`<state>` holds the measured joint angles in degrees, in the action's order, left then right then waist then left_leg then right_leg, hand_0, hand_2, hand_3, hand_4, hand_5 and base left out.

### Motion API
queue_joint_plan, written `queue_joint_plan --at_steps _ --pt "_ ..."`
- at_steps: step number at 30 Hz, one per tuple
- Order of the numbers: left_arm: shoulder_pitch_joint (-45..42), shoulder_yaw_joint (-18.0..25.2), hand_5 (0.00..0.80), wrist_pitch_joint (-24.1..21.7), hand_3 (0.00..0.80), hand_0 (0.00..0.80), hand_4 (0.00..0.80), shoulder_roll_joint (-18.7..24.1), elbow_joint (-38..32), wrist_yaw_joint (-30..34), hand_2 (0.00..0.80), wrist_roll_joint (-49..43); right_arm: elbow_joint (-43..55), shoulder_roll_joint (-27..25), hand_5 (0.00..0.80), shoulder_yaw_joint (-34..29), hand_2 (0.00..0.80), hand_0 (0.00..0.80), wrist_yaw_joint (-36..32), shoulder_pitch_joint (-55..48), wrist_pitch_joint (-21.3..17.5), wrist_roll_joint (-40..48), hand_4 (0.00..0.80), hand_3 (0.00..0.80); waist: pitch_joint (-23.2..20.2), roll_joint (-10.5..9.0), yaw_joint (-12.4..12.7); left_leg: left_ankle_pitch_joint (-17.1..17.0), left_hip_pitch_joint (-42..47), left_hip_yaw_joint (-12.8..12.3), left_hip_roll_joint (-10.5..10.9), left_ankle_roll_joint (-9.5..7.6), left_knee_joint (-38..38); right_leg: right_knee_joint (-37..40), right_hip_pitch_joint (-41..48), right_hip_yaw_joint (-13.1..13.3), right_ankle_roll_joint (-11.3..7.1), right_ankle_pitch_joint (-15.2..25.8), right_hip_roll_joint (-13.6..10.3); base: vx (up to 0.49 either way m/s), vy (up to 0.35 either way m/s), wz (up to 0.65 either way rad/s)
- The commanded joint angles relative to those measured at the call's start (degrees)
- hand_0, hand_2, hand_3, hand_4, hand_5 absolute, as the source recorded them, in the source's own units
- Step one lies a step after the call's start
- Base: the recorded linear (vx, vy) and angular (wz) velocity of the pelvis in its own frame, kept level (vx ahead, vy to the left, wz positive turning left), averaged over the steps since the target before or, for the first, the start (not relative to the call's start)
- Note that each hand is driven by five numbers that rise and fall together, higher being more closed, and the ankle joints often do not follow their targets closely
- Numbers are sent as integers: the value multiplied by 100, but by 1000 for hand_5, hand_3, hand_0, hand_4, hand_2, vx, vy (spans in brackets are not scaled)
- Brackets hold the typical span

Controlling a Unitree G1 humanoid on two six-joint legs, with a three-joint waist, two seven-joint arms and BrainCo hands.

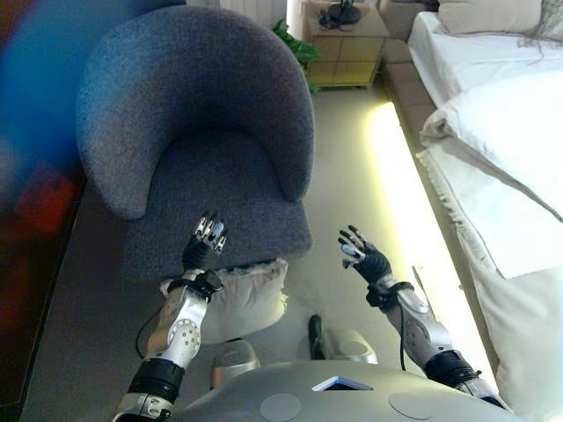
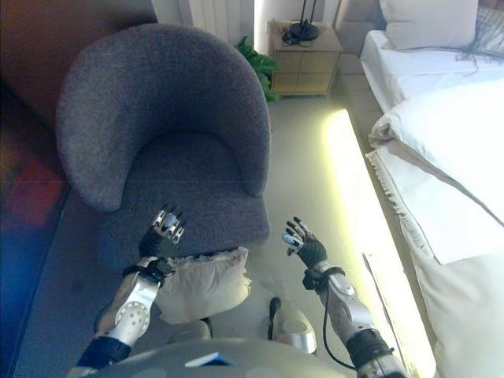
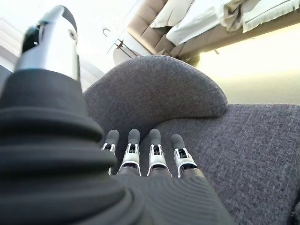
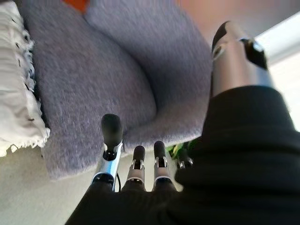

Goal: Pick up the cushion and take it to the sofa

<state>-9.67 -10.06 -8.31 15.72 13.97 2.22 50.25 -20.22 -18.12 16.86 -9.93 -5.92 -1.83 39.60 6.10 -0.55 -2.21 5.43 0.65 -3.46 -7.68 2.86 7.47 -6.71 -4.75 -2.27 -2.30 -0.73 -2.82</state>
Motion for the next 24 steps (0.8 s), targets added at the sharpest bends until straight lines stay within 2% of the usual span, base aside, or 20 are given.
queue_joint_plan --at_steps 1,2,7,11,13,16,20,22,24 --pt "-18 21 0 -174 0 0 0 137 -602 317 0 -40 513 39 0 -26 0 0 -106 203 -266 280 0 0 59 -177 142 -842 -701 276 184 218 192 260 354 13 -186 143 -188 -2 37 -3" --pt "10 -2 0 -182 0 0 0 116 -578 436 0 -56 511 45 0 -58 0 0 -104 197 -299 315 0 0 58 -169 119 -761 -662 181 172 198 88 298 362 -53 -180 136 -217 -10 41 -1" --pt "-2 -85 0 -116 0 0 0 184 -599 684 0 210 640 74 0 -137 0 0 -146 109 -293 440 0 0 -75 -22 84 -829 -309 166 233 183 -672 596 457 -256 -245 227 -265 37 53 11" --pt "81 -96 0 -68 0 0 0 74 -456 1215 0 818 513 228 0 -173 0 0 -599 241 -158 1070 0 0 -107 76 101 -914 -236 62 280 166 -963 802 458 -392 -284 337 -295 6 28 4" --pt "179 -116 0 196 0 0 0 -23 -368 1662 0 1445 511 322 0 -162 0 0 -879 352 -54 1500 0 0 -93 104 114 -945 -252 50 308 151 -1029 800 429 -413 -289 342 -291 -51 20 2" --pt "190 -114 0 868 0 0 0 -231 -199 2676 0 2426 550 490 0 -243 0 0 -1565 438 272 2493 0 0 -85 101 128 -917 -248 7 321 114 -1034 775 415 -422 -295 320 -291 -11 2 1" --pt "112 -99 0 1416 0 0 0 -508 -81 3731 0 3271 639 770 0 -301 0 0 -2593 412 790 3684 0 0 -97 91 120 -828 -220 -130 305 87 -940 747 440 -371 -327 285 -326 17 4 -2" --pt "133 -93 0 1608 0 0 0 -587 -41 3987 0 3532 662 869 0 -304 0 0 -2917 402 949 3987 0 0 -126 87 116 -804 -197 -183 301 77 -945 770 460 -349 -346 286 -333 40 3 -10" --pt "143 -86 0 1665 0 0 0 -649 -48 4052 0 3507 660 926 0 -308 0 0 -2917 390 952 3978 0 0 -170 79 112 -782 -161 -213 308 72 -956 808 496 -329 -363 297 -340 47 4 -8"
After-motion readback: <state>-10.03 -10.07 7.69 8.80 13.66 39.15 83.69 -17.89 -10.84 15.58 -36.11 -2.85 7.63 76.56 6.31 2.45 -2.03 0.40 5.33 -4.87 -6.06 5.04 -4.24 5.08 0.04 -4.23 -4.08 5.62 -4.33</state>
